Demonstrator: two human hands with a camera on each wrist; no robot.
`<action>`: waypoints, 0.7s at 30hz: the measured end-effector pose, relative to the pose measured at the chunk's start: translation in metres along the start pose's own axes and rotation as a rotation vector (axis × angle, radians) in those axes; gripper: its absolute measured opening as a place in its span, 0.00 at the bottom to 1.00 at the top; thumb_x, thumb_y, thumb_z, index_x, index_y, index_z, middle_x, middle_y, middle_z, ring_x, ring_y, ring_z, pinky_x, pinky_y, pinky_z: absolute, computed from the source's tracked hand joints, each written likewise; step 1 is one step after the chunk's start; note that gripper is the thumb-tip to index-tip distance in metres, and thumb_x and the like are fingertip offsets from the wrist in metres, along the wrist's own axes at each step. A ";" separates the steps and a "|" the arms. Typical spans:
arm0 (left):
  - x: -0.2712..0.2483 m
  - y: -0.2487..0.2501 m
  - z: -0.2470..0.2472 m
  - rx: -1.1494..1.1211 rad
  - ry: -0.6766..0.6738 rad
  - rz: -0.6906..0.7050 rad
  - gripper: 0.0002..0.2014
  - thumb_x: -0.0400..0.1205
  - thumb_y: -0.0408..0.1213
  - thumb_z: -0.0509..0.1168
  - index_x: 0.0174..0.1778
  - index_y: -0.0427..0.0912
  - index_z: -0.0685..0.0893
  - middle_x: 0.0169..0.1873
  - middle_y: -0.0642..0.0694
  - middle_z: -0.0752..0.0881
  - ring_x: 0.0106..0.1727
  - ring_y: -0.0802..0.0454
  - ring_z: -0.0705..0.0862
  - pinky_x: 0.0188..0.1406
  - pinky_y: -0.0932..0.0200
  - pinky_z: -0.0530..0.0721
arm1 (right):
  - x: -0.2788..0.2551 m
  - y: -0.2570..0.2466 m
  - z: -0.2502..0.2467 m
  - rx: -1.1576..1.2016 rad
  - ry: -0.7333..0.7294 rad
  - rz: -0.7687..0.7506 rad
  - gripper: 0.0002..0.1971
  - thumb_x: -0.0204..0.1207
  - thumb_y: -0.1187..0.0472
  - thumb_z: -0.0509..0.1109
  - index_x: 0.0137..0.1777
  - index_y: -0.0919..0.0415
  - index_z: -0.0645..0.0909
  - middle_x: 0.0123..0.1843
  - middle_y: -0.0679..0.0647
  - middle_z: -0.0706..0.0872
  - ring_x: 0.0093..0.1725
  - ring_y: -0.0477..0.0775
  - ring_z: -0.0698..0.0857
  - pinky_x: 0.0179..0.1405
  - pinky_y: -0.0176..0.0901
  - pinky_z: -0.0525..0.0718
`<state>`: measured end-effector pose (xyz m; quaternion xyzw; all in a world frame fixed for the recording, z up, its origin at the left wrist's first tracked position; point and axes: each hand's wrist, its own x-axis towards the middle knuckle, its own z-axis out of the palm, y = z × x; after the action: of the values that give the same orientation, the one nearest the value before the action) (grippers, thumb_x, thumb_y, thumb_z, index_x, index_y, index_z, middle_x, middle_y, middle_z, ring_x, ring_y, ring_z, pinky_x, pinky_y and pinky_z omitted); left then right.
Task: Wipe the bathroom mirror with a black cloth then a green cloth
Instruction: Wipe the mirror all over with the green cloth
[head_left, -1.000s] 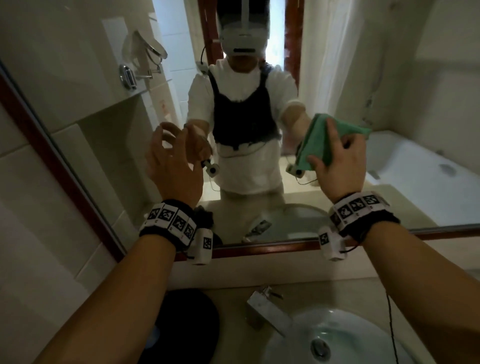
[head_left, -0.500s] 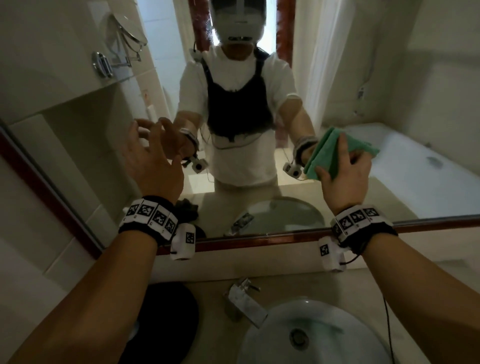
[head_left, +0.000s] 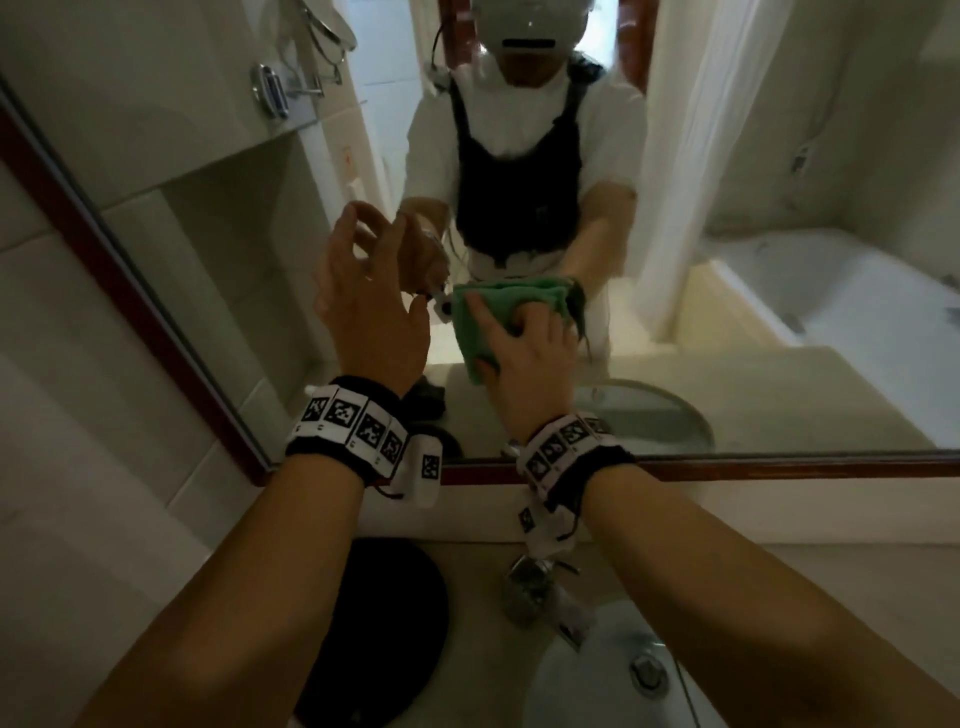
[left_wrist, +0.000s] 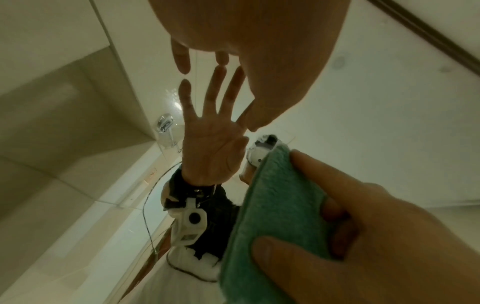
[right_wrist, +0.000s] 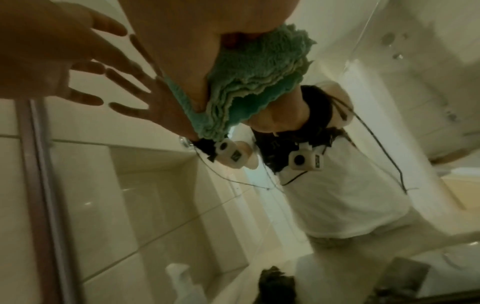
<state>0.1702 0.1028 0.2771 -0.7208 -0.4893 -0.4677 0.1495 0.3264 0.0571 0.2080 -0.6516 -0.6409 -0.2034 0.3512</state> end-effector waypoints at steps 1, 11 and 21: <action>-0.001 -0.002 -0.003 -0.024 0.011 0.014 0.35 0.74 0.37 0.74 0.78 0.50 0.73 0.82 0.39 0.63 0.77 0.39 0.65 0.71 0.36 0.74 | 0.002 -0.007 0.002 0.007 0.002 -0.003 0.41 0.69 0.48 0.78 0.83 0.41 0.66 0.59 0.62 0.75 0.56 0.67 0.77 0.61 0.65 0.77; -0.049 0.039 0.019 -0.308 -0.247 0.272 0.09 0.78 0.23 0.65 0.52 0.33 0.86 0.50 0.36 0.84 0.50 0.40 0.82 0.49 0.46 0.84 | -0.001 0.023 -0.010 0.128 0.046 -0.048 0.33 0.77 0.51 0.67 0.84 0.46 0.67 0.56 0.62 0.75 0.53 0.65 0.77 0.49 0.60 0.82; -0.061 0.087 0.051 -0.216 -0.337 0.250 0.25 0.79 0.33 0.69 0.74 0.43 0.78 0.60 0.36 0.79 0.58 0.34 0.78 0.50 0.46 0.85 | -0.020 0.071 -0.046 0.308 0.010 -0.078 0.35 0.76 0.64 0.63 0.85 0.55 0.63 0.69 0.59 0.77 0.64 0.64 0.80 0.47 0.57 0.88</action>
<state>0.2658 0.0607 0.2221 -0.8556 -0.3612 -0.3681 0.0443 0.4027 0.0155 0.2107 -0.5635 -0.6876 -0.1197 0.4420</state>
